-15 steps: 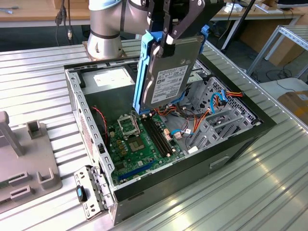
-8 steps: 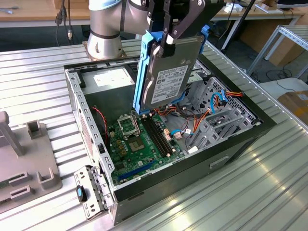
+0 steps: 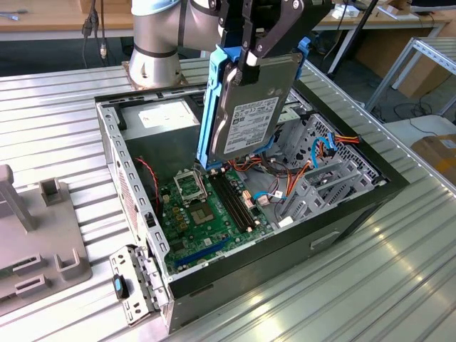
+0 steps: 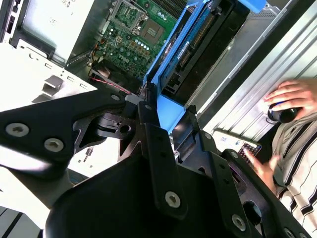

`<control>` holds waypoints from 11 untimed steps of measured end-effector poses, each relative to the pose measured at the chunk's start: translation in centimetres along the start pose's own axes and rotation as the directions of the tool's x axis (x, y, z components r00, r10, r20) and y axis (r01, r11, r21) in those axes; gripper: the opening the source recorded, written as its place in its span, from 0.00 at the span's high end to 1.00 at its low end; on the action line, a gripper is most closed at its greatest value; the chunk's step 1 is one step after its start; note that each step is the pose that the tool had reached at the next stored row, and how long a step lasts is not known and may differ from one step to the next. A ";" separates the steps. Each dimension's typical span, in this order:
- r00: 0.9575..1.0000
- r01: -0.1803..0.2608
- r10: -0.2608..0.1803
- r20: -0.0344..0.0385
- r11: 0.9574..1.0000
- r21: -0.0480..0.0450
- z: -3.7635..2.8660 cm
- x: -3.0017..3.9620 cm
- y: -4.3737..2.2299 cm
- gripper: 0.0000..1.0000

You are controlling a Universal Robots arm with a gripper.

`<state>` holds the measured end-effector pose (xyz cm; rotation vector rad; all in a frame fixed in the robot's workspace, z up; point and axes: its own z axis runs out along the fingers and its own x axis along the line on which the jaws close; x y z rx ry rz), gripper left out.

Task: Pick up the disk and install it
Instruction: 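Pick up the disk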

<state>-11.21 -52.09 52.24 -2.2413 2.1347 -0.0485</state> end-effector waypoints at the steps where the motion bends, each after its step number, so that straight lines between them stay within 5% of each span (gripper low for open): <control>1: 1.000 0.000 0.000 0.000 1.000 0.000 0.00 0.00 0.00 0.64; 7: 1.000 0.000 0.000 0.000 1.000 0.000 0.02 0.03 -0.37 0.64; 11: 1.000 0.000 0.000 0.000 1.000 0.000 0.02 1.06 -0.57 0.64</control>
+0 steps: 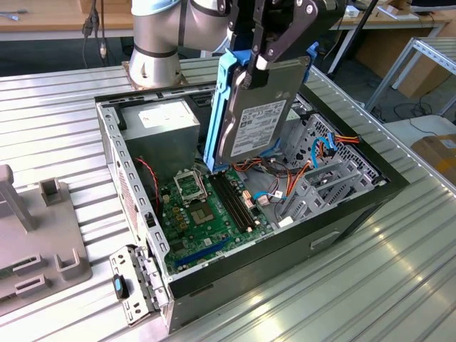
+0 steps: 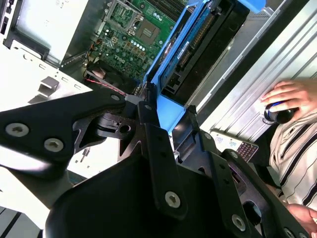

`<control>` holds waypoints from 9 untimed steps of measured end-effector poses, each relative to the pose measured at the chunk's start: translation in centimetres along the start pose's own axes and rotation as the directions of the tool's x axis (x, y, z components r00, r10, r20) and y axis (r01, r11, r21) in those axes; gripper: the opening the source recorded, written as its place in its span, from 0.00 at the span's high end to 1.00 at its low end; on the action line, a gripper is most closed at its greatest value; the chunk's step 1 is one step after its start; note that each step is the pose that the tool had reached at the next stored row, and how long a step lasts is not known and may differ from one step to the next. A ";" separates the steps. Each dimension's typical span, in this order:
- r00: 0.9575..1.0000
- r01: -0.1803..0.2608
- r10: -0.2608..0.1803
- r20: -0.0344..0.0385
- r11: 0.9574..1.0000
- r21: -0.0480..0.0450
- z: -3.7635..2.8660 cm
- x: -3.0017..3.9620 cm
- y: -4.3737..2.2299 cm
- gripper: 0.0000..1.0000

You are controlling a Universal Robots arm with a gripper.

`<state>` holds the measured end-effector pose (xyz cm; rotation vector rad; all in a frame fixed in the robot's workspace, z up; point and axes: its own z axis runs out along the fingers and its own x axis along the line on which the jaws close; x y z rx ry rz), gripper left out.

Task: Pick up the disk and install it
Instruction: 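Pick up the disk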

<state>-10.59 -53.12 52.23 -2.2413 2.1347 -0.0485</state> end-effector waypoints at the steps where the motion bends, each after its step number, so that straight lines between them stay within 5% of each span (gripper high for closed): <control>1: 1.000 0.000 0.000 0.000 1.000 0.000 0.00 0.19 0.00 0.64; 5: 1.000 0.000 0.000 0.000 1.000 0.000 0.00 0.44 -0.06 0.64; 9: 1.000 0.000 0.000 0.000 1.000 0.000 0.07 0.50 -1.14 0.64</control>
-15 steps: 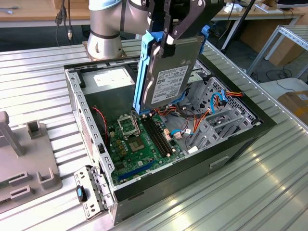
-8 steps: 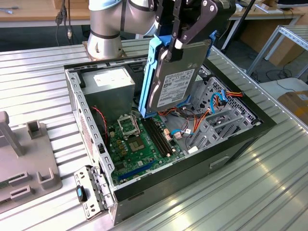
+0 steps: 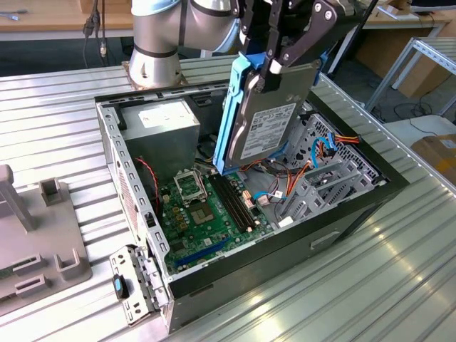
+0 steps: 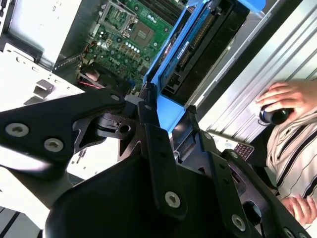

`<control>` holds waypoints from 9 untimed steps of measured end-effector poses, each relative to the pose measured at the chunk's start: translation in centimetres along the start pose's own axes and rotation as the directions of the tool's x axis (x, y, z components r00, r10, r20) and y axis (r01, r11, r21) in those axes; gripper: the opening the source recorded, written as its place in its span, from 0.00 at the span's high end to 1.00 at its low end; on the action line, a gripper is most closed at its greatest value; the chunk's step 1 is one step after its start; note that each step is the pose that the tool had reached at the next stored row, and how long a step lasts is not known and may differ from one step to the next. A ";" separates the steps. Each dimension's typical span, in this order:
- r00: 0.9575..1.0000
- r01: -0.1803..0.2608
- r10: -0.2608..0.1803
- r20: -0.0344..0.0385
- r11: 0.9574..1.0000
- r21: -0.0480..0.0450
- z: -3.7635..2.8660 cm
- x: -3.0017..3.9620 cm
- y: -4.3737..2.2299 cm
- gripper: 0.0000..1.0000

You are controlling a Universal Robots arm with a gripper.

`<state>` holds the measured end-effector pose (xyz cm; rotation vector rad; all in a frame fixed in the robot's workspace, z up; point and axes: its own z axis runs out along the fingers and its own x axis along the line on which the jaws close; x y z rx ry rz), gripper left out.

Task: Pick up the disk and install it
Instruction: 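Pick up the disk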

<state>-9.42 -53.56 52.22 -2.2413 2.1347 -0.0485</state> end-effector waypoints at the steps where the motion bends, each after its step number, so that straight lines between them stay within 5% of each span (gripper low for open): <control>1: 1.000 0.000 0.000 0.000 1.000 0.000 0.03 0.02 -0.46 0.64; 4: 1.000 0.000 0.000 0.000 1.000 0.000 0.11 0.18 -1.78 0.64; 9: 1.000 0.000 0.000 0.000 1.000 0.000 0.16 1.44 -2.50 0.64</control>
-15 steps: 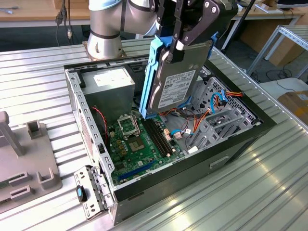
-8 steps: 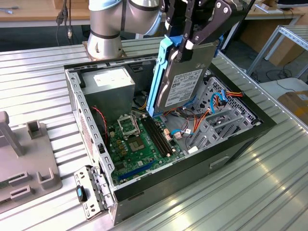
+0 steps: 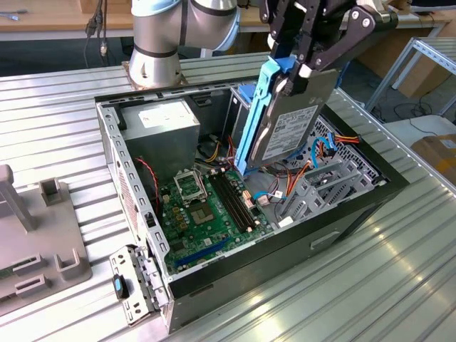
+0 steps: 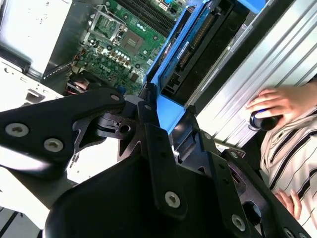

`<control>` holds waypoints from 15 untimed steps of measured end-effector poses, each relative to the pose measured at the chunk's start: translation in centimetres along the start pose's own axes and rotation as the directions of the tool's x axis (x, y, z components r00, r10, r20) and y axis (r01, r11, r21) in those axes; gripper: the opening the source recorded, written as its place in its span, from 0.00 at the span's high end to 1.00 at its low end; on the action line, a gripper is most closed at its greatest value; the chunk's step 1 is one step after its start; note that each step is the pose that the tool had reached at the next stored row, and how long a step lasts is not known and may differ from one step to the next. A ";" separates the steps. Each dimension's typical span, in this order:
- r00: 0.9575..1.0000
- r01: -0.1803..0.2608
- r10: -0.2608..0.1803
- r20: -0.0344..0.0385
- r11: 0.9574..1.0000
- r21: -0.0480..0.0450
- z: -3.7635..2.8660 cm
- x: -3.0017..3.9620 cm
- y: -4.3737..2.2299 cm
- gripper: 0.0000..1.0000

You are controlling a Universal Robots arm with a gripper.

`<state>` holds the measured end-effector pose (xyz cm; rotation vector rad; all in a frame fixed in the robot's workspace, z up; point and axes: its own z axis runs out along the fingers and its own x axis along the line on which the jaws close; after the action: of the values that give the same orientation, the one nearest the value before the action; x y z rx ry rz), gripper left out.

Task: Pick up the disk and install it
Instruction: 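Pick up the disk, then insert the disk into the insertion slot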

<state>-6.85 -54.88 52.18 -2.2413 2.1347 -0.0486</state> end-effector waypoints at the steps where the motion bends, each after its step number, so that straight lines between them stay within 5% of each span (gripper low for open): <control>1: 1.000 0.000 0.000 0.000 1.000 0.000 0.01 0.26 -0.11 0.64; 4: 1.000 0.000 0.000 0.000 1.000 0.000 0.10 0.36 -0.81 0.64; 8: 1.000 0.000 0.000 -0.001 1.000 0.000 0.32 0.48 -3.16 0.64; 11: 1.000 0.000 0.000 -0.001 1.000 0.000 0.42 0.54 -4.28 0.64; 15: 1.000 0.000 0.000 -0.001 1.000 0.000 0.47 0.65 -4.97 0.64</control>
<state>-1.83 -55.28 51.98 -2.2418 2.1353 -0.0489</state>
